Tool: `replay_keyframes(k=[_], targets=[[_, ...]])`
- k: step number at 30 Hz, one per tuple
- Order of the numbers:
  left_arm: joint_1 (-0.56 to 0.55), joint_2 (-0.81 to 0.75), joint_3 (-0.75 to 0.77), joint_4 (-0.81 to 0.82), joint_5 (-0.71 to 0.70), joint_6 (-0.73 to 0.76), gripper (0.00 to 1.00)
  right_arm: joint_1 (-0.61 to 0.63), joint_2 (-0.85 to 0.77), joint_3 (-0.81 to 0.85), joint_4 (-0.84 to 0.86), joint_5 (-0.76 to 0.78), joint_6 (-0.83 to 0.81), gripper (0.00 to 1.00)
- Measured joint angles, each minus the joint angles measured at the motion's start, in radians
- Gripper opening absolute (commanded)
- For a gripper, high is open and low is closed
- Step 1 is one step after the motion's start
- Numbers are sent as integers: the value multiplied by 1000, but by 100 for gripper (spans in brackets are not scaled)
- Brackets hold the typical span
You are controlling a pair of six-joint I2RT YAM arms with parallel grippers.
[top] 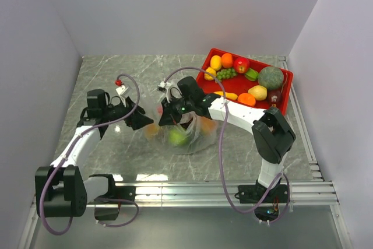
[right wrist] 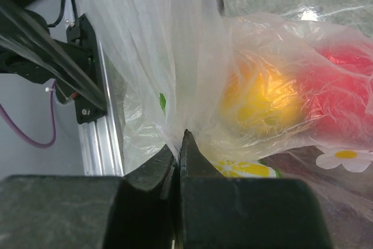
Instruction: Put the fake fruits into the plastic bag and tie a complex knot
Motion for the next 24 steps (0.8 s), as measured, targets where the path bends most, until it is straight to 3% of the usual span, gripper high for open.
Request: replay_keyframes(k=[4, 7, 8, 9, 11, 13, 18, 20, 21, 24], targets=[[-51, 37, -47, 159, -1, -97, 46, -2, -13, -1, -11, -17, -9, 0], [-54, 60, -64, 262, 6, -176, 32, -3, -29, -2, -16, -30, -21, 0], [-54, 63, -66, 289, 11, -199, 32, -3, -36, -3, -16, -33, -24, 0], [-54, 64, -68, 312, 19, -213, 32, -3, -42, -4, -16, -37, -27, 0], [-54, 64, -69, 354, 37, -242, 55, -4, -52, -4, -15, -47, -31, 0], [-54, 64, -71, 374, 47, -253, 71, -8, -55, -5, -11, -69, -32, 0], [-54, 54, -93, 397, 50, -278, 77, -19, -59, -21, 12, -112, -43, 0], [-54, 53, -101, 415, 51, -288, 64, -19, -61, -27, 13, -125, -53, 0], [-55, 53, -105, 428, 54, -304, 43, -19, -61, -27, 13, -129, -57, 0], [-60, 64, -101, 445, 75, -322, 24, -19, -61, -27, 14, -134, -64, 3]])
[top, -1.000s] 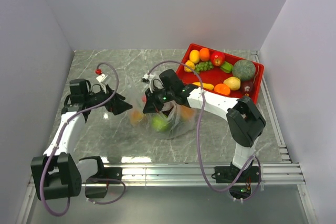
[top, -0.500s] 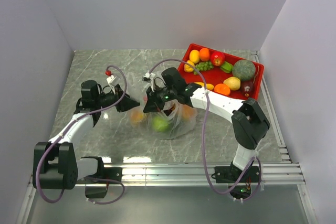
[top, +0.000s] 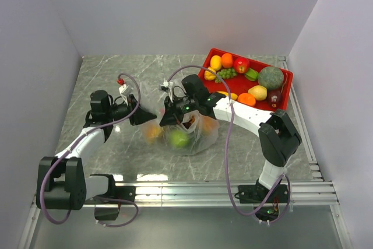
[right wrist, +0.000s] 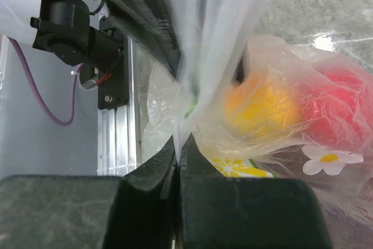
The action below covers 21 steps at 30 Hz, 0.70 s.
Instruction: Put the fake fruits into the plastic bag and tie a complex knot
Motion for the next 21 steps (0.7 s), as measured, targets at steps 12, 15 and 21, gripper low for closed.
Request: replay_keyframes(k=[12, 15, 21], targets=[[6, 75, 99, -267, 19, 214, 1, -67, -169, 43, -167, 83, -8, 60], [18, 97, 152, -362, 18, 285, 2, -133, -291, 74, -185, 107, -22, 60], [21, 102, 233, -526, 6, 402, 7, -357, -436, 19, -184, 132, -45, 59]])
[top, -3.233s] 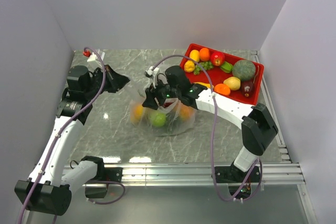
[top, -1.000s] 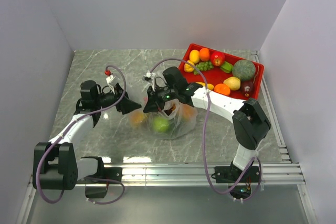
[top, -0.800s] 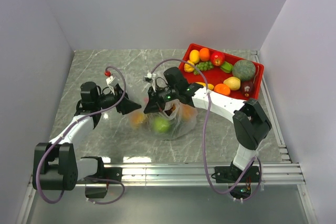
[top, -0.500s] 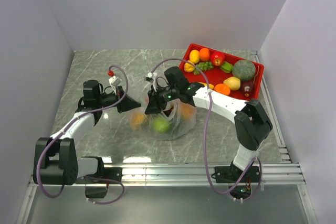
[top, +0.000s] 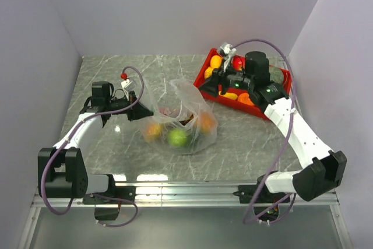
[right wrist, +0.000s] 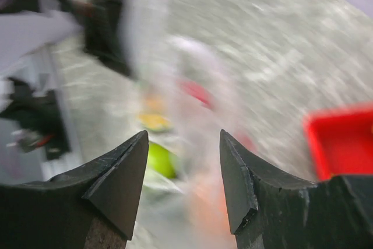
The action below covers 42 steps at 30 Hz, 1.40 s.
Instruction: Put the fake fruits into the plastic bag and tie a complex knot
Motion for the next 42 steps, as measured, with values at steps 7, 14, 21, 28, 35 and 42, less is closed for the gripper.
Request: replay_keyframes(k=[7, 14, 21, 28, 35, 42], targets=[[0, 0, 8, -95, -10, 73, 6, -58, 121, -181, -43, -34, -72, 65], [0, 28, 29, -146, -5, 133, 7, -41, 247, -155, 5, -151, -95, 78], [-3, 61, 53, -158, -6, 152, 18, 58, 341, -80, 35, -214, -109, 0], [60, -15, 58, -128, -68, 58, 67, 69, 309, -134, 93, -124, 6, 0], [147, -195, 179, -122, -132, -11, 91, 68, 159, -220, 152, -48, 78, 0], [-81, -205, 323, -126, -215, -10, 99, 85, 153, -231, 185, 37, 140, 0]])
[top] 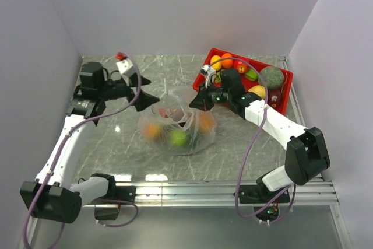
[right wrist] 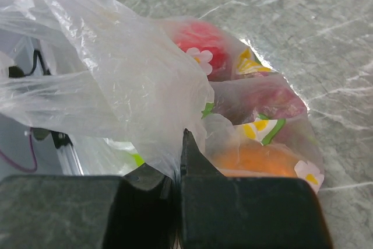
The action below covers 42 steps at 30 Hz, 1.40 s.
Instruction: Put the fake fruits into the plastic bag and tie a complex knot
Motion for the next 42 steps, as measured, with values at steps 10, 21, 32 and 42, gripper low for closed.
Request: replay_keyframes(k=[10, 21, 32, 42], targets=[[-292, 91, -71, 73, -245, -190, 99, 16, -79, -62, 35, 159, 150, 0], [-413, 167, -108, 298, -460, -533, 99, 90, -122, -100, 58, 272, 194, 0], [-422, 305, -106, 434, -555, -795, 58, 157, -180, -166, 116, 315, 124, 2], [-403, 316, -137, 637, -352, -863, 1, 113, -203, -181, 74, 213, 40, 78]])
